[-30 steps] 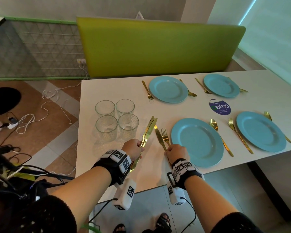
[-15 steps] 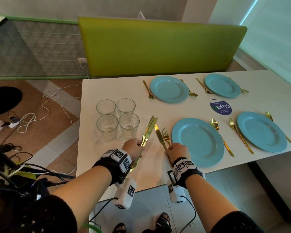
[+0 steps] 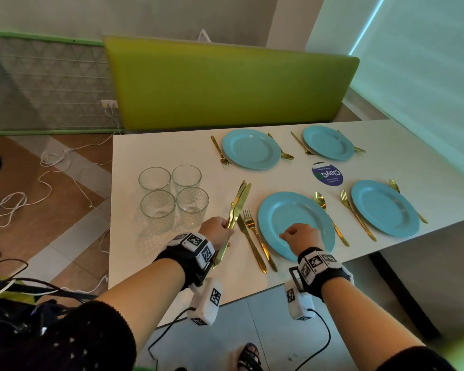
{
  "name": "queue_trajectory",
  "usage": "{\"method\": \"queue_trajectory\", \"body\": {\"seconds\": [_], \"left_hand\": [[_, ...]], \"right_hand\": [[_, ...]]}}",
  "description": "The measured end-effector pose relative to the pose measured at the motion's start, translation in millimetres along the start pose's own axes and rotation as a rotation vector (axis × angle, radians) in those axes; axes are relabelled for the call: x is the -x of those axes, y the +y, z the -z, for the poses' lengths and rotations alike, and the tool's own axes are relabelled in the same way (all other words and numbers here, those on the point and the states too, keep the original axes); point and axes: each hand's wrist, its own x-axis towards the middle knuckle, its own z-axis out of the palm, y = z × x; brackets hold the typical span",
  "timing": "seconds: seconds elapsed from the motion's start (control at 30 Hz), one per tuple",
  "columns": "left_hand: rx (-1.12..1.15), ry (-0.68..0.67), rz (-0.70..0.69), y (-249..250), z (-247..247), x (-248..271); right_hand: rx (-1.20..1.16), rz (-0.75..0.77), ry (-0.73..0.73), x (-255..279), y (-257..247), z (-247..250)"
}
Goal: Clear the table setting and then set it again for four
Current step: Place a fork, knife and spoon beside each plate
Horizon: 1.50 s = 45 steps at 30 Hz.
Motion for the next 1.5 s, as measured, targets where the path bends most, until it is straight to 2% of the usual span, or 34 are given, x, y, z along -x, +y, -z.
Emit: {"method": "queue_trajectory", "body": {"seconds": [0.13,0.27,0.4,0.73,1.2,1.5], "left_hand": [[0.039,-0.047,-0.025,10,-9,-3],[0.042,-0.069,-0.021,9,-16,-5],[0.016,-0.059,-0.030,4,-12,-8],[-0.045,-0.042,0.005,-17,7,-9],[-0.059,-0.056,-0.026,-25,13,0],[-0.029,-0.043,-0.029,-28,16,5]], "right_hand": [[-0.038,0.037,0.011,8,-2,9],[-0.001,0.076,-0.057,19,-6,-4],[0.076,0.058,-0.122,28,-9,-35],[0.085,-0.023,-0.104,32,-13,-64],[0.122,-0.058,-0.087,41,-10,-67],[0.030,-0.065,-0.047,48,-11,-51]]}}
